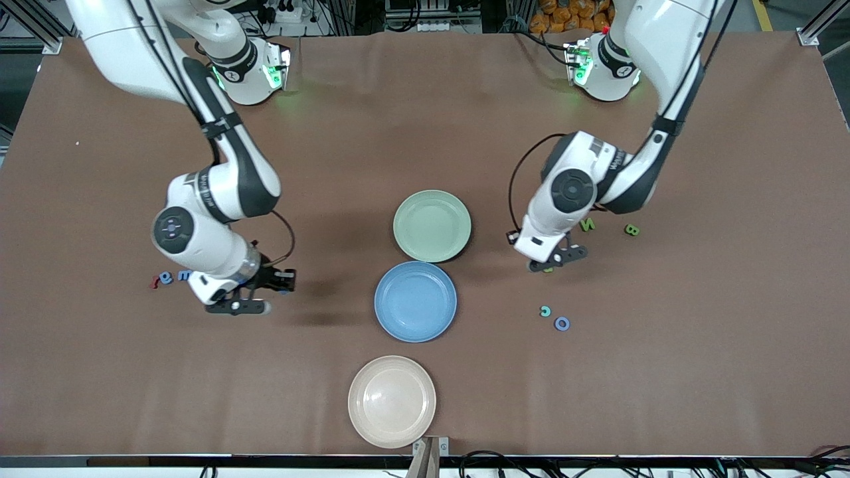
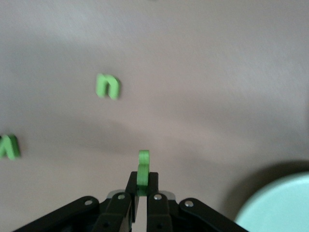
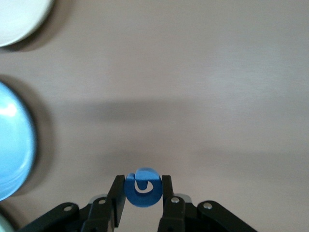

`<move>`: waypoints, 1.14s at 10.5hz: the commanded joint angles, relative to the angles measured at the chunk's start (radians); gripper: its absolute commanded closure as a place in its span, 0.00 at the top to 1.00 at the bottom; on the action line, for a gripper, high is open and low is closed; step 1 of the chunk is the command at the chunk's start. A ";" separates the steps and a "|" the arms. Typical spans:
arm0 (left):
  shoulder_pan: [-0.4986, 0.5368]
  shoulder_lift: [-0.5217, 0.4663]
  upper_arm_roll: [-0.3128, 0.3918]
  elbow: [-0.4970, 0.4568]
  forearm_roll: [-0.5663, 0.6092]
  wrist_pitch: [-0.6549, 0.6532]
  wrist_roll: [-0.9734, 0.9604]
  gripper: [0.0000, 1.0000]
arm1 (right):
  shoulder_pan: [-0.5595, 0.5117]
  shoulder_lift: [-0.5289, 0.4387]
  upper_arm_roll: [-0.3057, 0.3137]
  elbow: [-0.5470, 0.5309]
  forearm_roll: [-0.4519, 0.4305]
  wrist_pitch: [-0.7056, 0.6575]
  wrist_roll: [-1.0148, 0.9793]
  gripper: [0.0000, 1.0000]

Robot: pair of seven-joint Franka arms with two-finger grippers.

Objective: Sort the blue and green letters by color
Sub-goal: 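Pinch the blue G with the right gripper while the left gripper pinches the i, then release the G onto the blue plate while the left gripper releases the i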

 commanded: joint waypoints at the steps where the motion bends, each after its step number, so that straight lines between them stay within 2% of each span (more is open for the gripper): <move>1: -0.078 0.010 -0.028 0.011 0.002 -0.018 -0.172 0.00 | 0.083 0.071 0.009 0.082 0.014 -0.001 -0.029 0.03; 4: -0.164 0.053 -0.032 0.075 0.002 -0.018 -0.337 0.00 | 0.177 0.159 0.014 0.186 0.069 0.102 -0.010 0.03; 9: -0.287 0.197 -0.026 0.256 0.014 -0.018 -0.597 0.00 | 0.266 0.245 0.017 0.225 0.095 0.310 0.008 0.03; 10: -0.285 0.196 -0.026 0.259 0.014 -0.018 -0.599 0.36 | 0.280 0.246 0.017 0.228 0.097 0.310 0.032 0.09; 11: -0.284 0.199 -0.022 0.261 0.022 -0.018 -0.588 0.99 | 0.288 0.245 0.017 0.231 0.095 0.310 0.078 0.25; 12: -0.288 0.199 -0.020 0.259 0.051 -0.018 -0.589 1.00 | 0.288 0.245 0.017 0.231 0.094 0.310 0.091 0.48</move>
